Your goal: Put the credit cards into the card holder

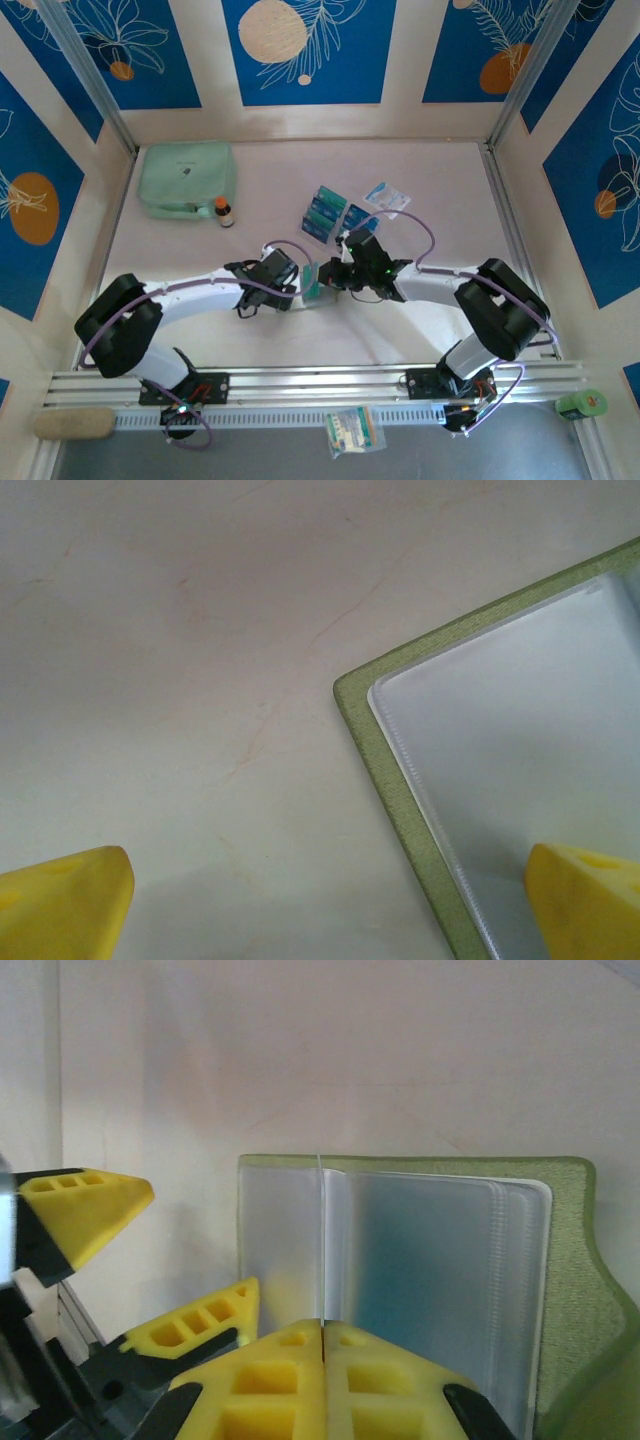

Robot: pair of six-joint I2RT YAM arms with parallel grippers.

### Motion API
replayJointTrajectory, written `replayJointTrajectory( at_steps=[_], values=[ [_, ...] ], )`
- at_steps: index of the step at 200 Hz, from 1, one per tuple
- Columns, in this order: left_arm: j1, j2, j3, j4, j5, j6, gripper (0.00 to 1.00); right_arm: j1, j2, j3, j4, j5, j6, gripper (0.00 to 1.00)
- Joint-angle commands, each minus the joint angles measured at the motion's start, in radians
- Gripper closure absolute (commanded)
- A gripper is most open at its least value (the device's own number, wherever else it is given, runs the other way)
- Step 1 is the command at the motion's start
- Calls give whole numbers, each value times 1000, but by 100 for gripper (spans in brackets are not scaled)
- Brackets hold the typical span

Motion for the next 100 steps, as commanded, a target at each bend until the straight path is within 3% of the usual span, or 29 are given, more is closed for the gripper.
replayJointTrajectory(
  at_steps=[1, 100],
  values=[
    [-9, 10, -22, 5, -33, -5, 0, -1, 21, 8, -4, 13, -22, 100],
    [-8, -8, -49, -20, -36, -59, 0, -29, -25, -99, 56, 1, 9, 100]
  ],
)
